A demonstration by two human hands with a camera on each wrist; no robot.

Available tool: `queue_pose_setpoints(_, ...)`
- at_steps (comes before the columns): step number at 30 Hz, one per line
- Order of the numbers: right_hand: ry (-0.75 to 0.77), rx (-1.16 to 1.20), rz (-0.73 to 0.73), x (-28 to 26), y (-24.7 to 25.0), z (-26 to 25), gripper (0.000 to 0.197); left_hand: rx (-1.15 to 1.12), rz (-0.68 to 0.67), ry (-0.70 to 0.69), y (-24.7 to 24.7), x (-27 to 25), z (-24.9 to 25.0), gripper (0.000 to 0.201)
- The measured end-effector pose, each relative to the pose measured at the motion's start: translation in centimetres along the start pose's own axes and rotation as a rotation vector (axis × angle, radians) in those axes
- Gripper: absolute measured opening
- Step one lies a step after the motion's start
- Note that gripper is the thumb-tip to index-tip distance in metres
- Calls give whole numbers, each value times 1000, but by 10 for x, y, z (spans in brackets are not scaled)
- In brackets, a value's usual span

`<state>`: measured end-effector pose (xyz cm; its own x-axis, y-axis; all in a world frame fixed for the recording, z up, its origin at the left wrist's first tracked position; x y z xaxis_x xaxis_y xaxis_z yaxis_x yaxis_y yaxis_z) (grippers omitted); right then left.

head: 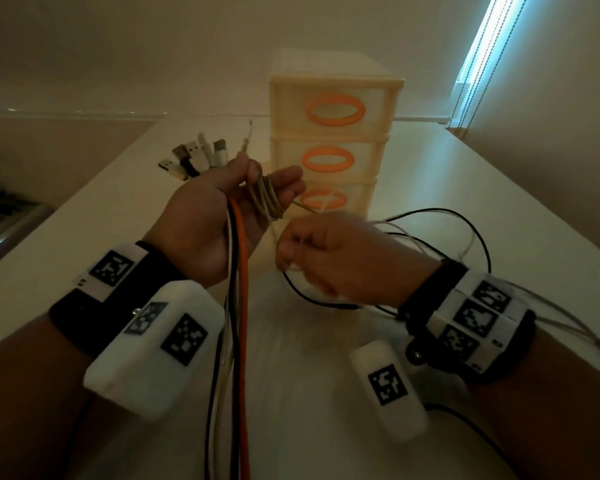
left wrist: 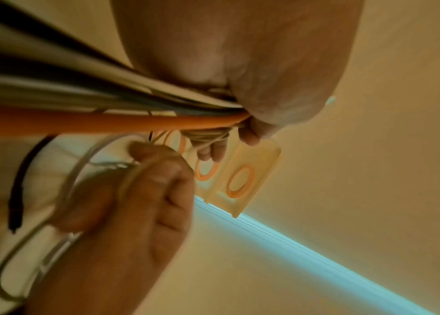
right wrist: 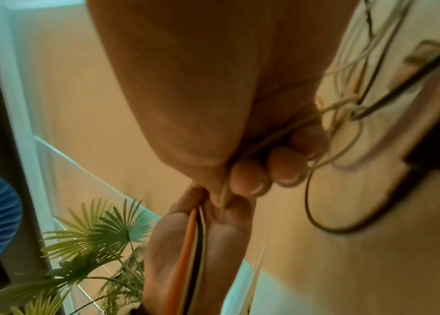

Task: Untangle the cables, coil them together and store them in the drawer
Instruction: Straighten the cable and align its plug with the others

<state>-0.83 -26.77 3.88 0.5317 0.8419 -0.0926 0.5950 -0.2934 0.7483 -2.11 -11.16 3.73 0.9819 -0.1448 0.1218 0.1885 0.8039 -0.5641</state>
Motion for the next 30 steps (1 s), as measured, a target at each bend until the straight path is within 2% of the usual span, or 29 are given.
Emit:
queue_pose_setpoints(2,3,-150,-84,6,-10,2,25,-95,38,-14,3,0,2,39)
queue_pose_setpoints(7,-37,-136,84,5,7,7,31,-238,3,-25,11,1,14,33)
queue_pose_setpoints(13,-122,-108,74,6,16,21,27,-209,-62,-20,9,-1,13,36)
queue_pose_setpoints(15,-103,-85,15,4,15,19,27,-234,-83,-34,9,-1,14,36)
queue_pose_setpoints(18,-97,-111,-191,1,6,14,26,-252,-112,-41,8,-1,15,35)
queue_pose_setpoints(19,-107,-116,-209,1,4,16,26,-257,-126,-38,7,-1,15,34)
queue_pose_setpoints(20,-121,-117,-181,1,6,17,26,-256,-134,-38,7,-1,15,33)
queue_pose_setpoints(24,-180,-105,142,0,30,30,28,-232,-161,-32,6,-1,19,34)
queue_pose_setpoints(25,-190,-84,157,-1,32,32,28,-224,-176,-24,5,-2,20,33)
queue_pose_setpoints(30,-253,-77,-94,-3,23,36,26,-179,-185,-27,6,-1,23,35)
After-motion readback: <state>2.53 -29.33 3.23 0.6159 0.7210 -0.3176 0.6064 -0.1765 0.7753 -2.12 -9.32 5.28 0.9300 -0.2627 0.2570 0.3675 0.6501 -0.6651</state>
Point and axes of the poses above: each hand's wrist, its own x-axis towards the middle knuckle, its own y-axis out of the back of the hand, z = x × y, the point moved 3 cm from there along x, towards the middle knuckle, and after that the axes turned 13 degrees about -z, right-handed, at the moved point
